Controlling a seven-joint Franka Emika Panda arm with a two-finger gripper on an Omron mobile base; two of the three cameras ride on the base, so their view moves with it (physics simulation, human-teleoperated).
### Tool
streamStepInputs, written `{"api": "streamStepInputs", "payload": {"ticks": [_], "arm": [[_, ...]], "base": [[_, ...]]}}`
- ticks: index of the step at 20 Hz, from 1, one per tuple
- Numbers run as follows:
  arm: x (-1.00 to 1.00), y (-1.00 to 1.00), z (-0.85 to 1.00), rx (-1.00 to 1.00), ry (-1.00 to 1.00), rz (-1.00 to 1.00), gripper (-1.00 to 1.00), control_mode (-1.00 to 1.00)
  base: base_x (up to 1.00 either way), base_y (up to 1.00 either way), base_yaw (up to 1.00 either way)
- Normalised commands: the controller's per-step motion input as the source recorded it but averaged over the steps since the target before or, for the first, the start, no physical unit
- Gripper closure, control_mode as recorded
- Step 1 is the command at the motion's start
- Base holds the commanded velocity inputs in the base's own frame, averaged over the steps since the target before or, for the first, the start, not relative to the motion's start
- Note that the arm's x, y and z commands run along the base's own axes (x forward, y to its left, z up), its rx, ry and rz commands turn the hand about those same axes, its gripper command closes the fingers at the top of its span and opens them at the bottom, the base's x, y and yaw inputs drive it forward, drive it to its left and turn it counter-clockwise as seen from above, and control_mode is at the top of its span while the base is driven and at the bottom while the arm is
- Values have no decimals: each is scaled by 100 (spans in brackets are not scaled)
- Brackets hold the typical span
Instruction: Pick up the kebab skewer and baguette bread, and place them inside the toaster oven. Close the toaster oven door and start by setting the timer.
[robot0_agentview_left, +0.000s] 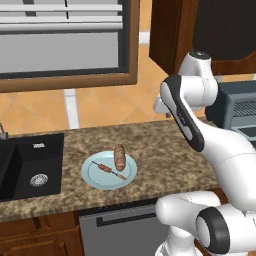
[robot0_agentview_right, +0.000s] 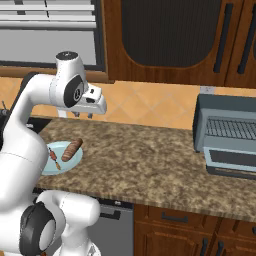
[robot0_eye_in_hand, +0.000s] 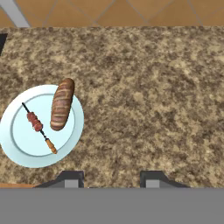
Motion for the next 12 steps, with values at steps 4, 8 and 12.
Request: {"api": "streamStepInputs", "payload": {"ticks": [4,8,12], "arm": [[0,0,0,0,0,0,-100,100],[0,0,0,0,0,0,-100,100],[0,0,0,0,0,0,-100,100]], "base": [[0,0,0],[0,0,0],[0,0,0]]}}
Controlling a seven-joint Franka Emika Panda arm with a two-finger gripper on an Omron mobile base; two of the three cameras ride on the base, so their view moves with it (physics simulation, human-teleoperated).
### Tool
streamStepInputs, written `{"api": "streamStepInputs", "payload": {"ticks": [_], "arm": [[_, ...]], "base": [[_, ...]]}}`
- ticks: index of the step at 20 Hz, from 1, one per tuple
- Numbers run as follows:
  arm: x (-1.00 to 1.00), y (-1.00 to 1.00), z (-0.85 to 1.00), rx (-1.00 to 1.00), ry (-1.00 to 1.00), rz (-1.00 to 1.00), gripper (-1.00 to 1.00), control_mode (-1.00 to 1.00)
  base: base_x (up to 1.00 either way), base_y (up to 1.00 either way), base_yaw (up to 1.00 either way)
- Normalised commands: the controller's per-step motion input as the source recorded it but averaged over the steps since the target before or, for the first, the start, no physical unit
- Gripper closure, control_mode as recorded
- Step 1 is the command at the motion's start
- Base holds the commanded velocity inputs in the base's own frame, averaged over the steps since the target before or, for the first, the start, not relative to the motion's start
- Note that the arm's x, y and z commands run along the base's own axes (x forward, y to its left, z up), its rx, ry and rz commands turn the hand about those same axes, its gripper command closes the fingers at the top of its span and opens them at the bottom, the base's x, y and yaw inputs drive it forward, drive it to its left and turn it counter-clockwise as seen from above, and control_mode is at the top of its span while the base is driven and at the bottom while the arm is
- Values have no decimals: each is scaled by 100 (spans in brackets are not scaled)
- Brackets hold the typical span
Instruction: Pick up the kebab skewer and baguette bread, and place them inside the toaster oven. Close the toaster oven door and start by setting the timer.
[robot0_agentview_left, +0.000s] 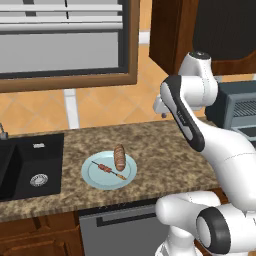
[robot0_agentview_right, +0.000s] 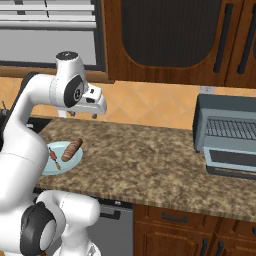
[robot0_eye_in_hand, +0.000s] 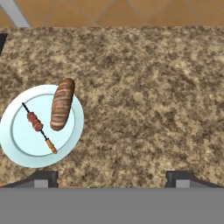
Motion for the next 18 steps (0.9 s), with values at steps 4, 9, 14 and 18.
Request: {"api": "streamStepInputs", "payload": {"ticks": [4,9,14,18], "arm": [[0,0,0,0,0,0,-100,100],[0,0,0,0,0,0,-100,100],[0,0,0,0,0,0,-100,100],[0,0,0,0,0,0,-100,100]], "base": [[0,-43,-2],[0,-80,-2],[0,-57,-3],[0,-54,-2]]}}
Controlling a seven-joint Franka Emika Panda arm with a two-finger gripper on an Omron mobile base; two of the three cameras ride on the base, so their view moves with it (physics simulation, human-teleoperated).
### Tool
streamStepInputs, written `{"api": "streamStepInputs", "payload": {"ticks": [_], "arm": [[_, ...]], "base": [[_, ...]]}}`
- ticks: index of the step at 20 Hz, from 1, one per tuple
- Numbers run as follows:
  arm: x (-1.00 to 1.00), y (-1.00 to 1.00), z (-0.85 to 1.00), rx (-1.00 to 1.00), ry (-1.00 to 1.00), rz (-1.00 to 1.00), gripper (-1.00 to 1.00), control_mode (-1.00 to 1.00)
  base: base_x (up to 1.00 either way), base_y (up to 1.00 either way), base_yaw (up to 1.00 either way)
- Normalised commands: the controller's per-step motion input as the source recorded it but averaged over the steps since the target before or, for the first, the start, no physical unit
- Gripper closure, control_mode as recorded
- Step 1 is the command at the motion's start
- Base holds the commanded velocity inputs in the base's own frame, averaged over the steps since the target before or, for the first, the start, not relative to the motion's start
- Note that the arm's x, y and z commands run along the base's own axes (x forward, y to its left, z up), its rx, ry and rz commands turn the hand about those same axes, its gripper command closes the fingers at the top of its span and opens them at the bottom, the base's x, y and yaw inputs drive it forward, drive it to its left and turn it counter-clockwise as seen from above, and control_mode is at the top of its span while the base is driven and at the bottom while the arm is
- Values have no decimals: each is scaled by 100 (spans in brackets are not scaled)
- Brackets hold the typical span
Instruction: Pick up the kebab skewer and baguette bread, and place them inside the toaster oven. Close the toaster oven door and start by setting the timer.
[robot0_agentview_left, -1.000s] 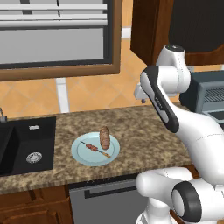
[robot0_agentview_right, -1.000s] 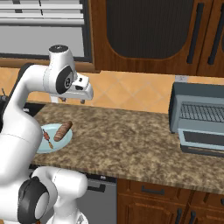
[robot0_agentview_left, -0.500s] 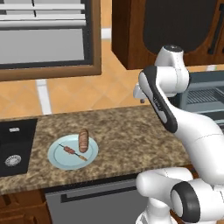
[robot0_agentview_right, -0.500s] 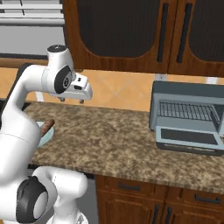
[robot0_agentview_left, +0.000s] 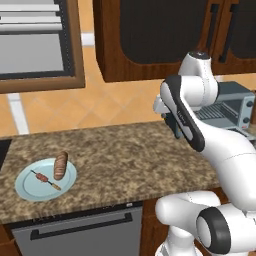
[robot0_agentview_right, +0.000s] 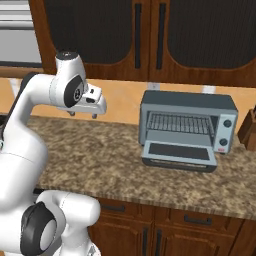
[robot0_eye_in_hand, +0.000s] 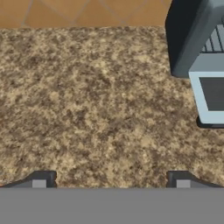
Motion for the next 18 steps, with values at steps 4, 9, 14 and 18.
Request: {"api": "streamStepInputs", "payload": {"ticks": [4,9,14,18], "arm": [[0,0,0,0,0,0,-100,100],[0,0,0,0,0,0,-100,100],[0,0,0,0,0,0,-100,100],[0,0,0,0,0,0,-100,-100]], "base": [[0,-39,-1],[0,0,0],[0,0,0],[0,0,0]]}}
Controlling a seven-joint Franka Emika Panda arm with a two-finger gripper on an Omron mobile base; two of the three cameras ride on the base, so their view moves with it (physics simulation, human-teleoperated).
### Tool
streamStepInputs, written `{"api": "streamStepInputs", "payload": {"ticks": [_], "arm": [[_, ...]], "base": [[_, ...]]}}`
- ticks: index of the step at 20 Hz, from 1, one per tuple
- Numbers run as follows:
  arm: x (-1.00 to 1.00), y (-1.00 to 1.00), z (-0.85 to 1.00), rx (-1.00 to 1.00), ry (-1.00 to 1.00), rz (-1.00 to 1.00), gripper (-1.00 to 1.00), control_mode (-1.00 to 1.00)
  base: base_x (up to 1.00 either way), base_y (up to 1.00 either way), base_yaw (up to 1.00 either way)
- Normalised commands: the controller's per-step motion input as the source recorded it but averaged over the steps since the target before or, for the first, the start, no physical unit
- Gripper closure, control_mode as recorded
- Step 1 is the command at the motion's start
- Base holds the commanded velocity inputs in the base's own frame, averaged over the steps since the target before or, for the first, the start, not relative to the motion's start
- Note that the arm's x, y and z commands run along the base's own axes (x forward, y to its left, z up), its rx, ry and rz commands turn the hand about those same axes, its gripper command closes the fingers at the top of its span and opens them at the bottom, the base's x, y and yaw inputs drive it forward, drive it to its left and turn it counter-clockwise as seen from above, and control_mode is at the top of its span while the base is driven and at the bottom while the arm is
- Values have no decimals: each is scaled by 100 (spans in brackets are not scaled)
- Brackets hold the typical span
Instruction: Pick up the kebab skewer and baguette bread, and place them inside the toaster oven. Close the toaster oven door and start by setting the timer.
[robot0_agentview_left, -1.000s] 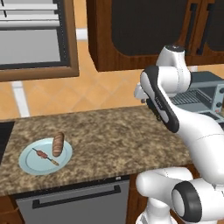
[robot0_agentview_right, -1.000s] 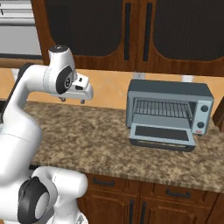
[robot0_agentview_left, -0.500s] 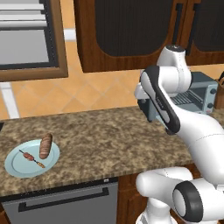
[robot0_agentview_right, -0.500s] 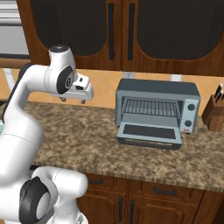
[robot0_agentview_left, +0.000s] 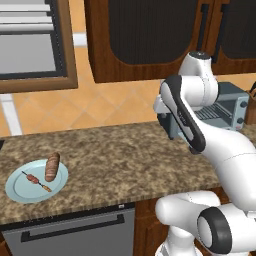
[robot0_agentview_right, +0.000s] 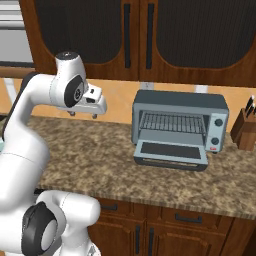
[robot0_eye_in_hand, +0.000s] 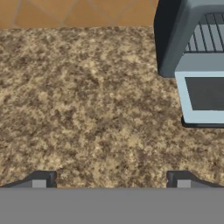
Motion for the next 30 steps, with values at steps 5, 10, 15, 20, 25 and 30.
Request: {"api": "streamStepInputs", "payload": {"ticks": [5,10,15,20,25,30], "arm": [[0,0,0,0,0,0,-100,-100],[-14,0,-9,-2,1,0,-100,-100],[-49,-77,-14,11,-25,24,-100,-100],[-1,-81,-10,6,-48,51,-100,-100],[32,-76,-27,0,-29,35,-100,-100],[59,-54,-26,0,-21,1,-100,-100]], "base": [[0,0,0],[0,0,0],[0,0,0],[0,0,0],[0,0,0],[0,0,0]]}}
